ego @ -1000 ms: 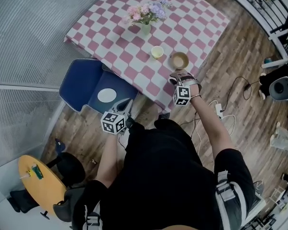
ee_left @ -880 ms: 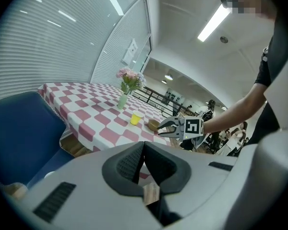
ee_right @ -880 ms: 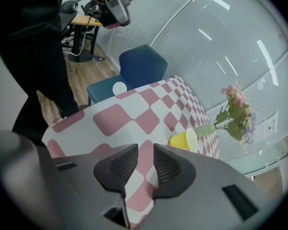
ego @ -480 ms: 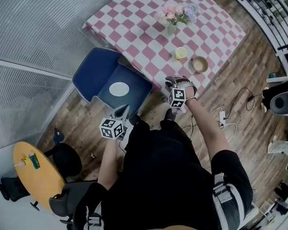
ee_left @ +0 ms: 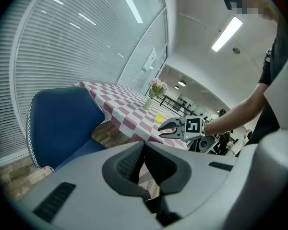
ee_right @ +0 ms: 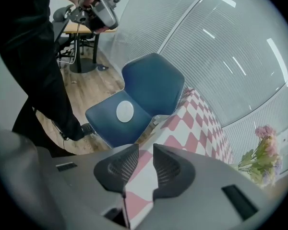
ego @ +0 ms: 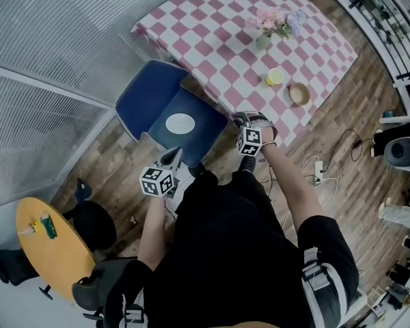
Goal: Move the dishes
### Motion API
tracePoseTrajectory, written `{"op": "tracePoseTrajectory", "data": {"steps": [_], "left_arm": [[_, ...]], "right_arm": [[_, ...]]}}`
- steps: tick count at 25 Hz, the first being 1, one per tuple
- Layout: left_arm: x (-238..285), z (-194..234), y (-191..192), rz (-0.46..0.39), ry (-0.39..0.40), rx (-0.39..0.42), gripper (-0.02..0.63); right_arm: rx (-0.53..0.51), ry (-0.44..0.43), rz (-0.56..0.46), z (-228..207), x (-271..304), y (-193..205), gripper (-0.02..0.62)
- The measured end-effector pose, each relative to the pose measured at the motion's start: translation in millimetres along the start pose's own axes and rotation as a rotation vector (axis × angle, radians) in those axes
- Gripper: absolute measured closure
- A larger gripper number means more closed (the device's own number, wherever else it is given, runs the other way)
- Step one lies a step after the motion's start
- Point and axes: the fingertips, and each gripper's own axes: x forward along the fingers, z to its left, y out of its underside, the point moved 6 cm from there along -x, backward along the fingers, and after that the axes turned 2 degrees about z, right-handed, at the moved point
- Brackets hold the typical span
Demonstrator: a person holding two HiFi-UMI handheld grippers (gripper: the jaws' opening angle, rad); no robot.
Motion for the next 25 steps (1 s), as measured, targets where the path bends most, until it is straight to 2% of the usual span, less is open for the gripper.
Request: {"op": "tracePoseTrajectory", "data": {"steps": [15,25], "left_arm": [[-28,33,21,0.01,0.027,-0.008,0.584],[-28,51,18,0.019,-0.004,-0.044,0.584]], "right_arm": [[0.032,-0.051,0.026,43,23,-45,0.483],[0.052,-0.111,0.028,40,51,-53,0.483]]}}
